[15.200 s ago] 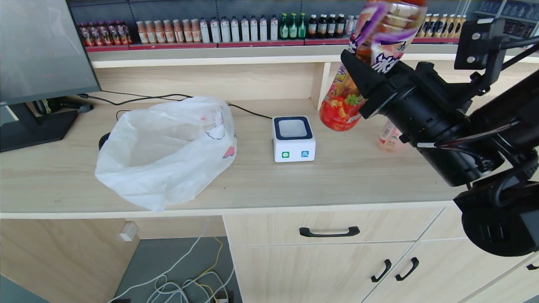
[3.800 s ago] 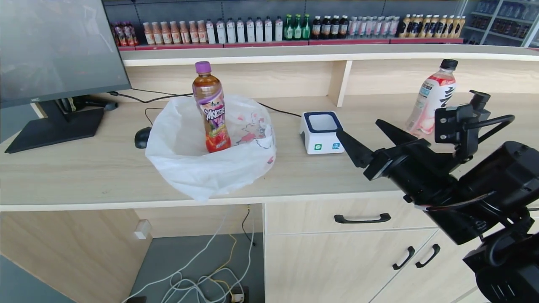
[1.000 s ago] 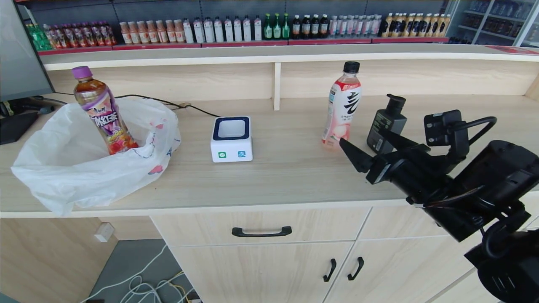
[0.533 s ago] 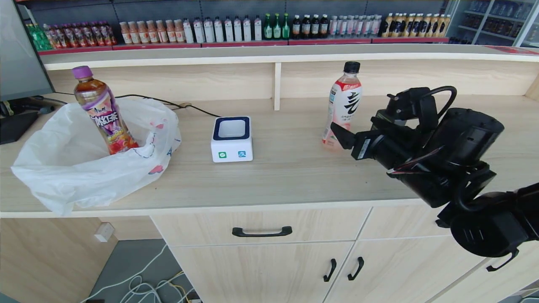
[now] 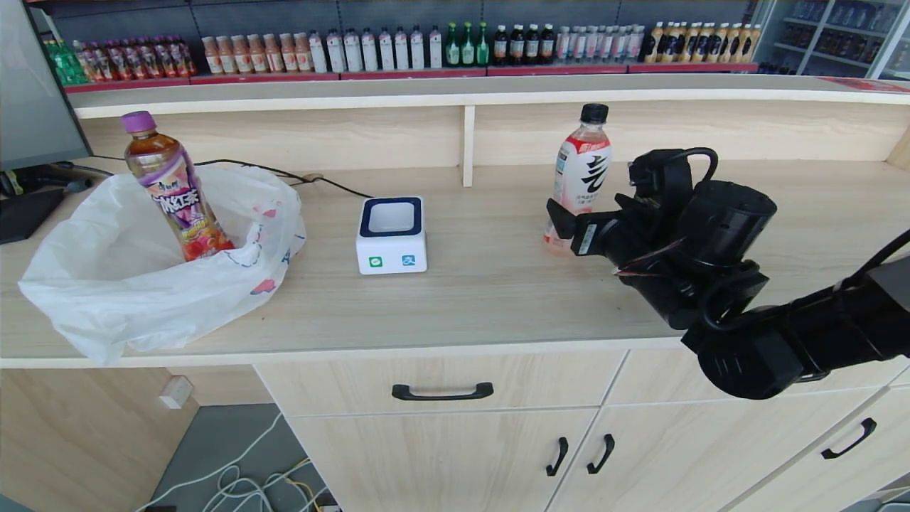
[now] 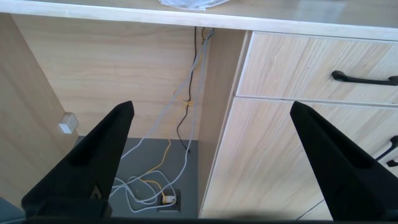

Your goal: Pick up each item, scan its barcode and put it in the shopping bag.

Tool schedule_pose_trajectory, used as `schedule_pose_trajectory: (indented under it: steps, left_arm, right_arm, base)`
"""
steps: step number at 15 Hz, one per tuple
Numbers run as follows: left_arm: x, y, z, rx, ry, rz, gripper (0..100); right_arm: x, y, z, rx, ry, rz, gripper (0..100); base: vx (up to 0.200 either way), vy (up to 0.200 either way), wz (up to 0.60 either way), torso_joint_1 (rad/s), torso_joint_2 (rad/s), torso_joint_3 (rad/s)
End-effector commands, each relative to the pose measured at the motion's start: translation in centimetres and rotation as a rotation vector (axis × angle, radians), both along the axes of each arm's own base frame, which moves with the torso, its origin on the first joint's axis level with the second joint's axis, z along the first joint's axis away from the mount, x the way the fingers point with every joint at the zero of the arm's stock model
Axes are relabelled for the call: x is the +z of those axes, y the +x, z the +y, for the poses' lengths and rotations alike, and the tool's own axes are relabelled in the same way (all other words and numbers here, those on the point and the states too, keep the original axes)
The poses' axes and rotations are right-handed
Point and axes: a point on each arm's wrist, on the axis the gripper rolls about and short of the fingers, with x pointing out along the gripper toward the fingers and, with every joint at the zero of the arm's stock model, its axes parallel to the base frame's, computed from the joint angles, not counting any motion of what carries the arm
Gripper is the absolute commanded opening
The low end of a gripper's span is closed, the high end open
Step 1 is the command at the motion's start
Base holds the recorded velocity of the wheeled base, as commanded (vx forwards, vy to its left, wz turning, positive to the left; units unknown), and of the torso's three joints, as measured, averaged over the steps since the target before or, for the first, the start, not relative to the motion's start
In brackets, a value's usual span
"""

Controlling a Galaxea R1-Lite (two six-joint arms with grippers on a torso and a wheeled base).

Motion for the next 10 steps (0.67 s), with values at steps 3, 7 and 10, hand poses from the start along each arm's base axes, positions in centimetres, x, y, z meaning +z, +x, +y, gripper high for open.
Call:
schedule_pose_trajectory:
  steps: [3, 7, 10]
  left_arm:
    - [0.0, 0.0, 0.0, 0.000, 0.000, 0.000, 100]
    - [0.0, 0.0, 0.0, 0.000, 0.000, 0.000, 100]
    - [0.0, 0.0, 0.0, 0.000, 0.000, 0.000, 100]
  right_arm:
    - [-1.2, 2.1, 0.8, -0.005, -0.003, 0.004, 100]
    - [-1.9, 3.1, 0.4, -0.026, -0.006, 0.012, 100]
    - [-1.2, 4.3, 0.8, -0.031, 0.004, -0.035, 100]
  base:
    - [0.000, 0.000, 0.00, 0.000, 0.00, 0.000]
    - [0.000, 0.000, 0.00, 0.000, 0.00, 0.000]
    - [0.000, 0.000, 0.00, 0.000, 0.00, 0.000]
